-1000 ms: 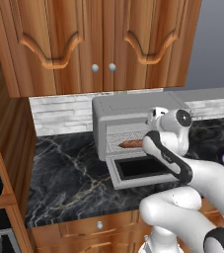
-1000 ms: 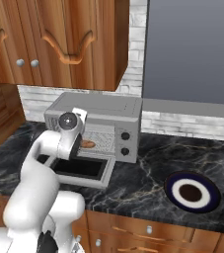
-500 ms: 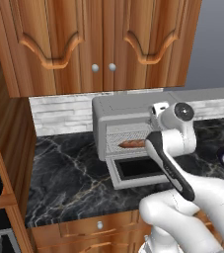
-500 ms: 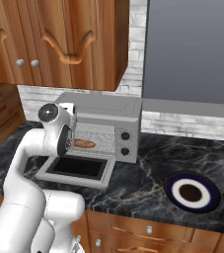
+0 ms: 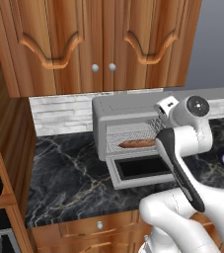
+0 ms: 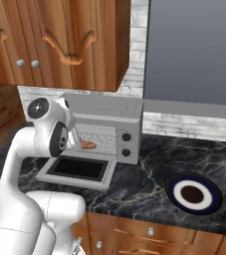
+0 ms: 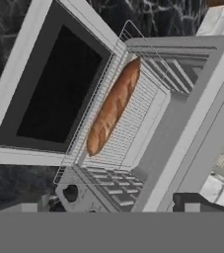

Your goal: Pull the toaster oven rack outwards. Pick up the baguette from the plate and place it on the toaster oven rack. Close the toaster oven door fully and set the temperature to the lowest setting.

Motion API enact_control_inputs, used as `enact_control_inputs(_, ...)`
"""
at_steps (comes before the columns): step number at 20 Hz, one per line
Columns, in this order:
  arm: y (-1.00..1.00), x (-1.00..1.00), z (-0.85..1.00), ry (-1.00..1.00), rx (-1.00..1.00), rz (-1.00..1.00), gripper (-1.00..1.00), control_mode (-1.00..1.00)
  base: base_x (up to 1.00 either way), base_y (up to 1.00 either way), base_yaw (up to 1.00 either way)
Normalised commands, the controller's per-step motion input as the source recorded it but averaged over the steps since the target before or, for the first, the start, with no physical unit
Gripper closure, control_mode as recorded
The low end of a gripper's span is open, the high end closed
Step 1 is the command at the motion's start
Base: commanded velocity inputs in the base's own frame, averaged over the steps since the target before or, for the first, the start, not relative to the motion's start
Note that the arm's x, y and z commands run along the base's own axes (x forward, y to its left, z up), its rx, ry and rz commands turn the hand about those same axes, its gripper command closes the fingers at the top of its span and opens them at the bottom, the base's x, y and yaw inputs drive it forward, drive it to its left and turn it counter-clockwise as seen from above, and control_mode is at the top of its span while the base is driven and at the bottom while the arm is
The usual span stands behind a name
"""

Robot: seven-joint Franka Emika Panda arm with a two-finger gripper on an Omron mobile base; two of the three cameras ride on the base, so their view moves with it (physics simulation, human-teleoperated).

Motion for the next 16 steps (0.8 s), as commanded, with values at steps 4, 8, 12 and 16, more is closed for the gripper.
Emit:
enact_control_inputs(4,-0.16,-0.57,0.55,0.17,-0.24,0.16,-1.00,-1.00,0.00,0.00,0.00)
enact_control_inputs(8,-0.05,-0.64,0.36,0.42,-0.18,0.14,-1.00,-1.00,0.00,0.00,0.00)
enact_control_inputs(12,0.00,-0.68,0.18,0.41,-0.16,0.18,-1.00,-1.00,0.00,0.00,0.00)
enact_control_inputs(16,0.00,-0.65,0.01,0.16,-0.07,0.28,-1.00,-1.00,0.00,0.00,0.00)
